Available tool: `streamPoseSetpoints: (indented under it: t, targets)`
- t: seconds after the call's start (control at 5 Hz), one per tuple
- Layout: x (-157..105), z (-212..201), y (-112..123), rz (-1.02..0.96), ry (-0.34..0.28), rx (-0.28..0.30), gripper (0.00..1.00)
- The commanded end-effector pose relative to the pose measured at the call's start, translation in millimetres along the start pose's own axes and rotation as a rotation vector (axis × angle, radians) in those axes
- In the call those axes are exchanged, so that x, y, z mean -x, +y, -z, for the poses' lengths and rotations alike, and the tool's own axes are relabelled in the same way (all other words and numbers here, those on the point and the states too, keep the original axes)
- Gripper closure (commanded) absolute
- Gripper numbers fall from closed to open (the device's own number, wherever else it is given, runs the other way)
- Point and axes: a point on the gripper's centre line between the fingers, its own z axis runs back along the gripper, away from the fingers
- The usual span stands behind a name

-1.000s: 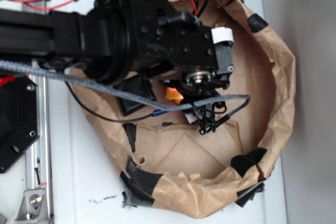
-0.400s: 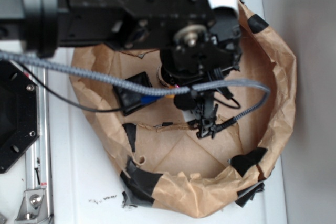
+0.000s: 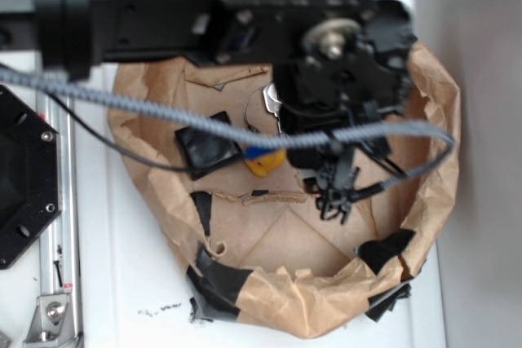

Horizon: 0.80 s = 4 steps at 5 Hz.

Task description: Grab the yellow duck.

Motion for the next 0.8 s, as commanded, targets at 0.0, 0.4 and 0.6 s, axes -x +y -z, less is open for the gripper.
streamPoseSetpoints:
  t: [0.0, 0.4, 0.6]
  targets:
    - [3.4, -11.7, 6.5, -0.048, -0.005, -0.099, 0.00]
    - [35.6, 43.3, 17.9, -0.056, 0.098, -0.088, 0.00]
    - [39.3, 54.5, 17.9, -0.033, 0.115, -0.105, 0.00]
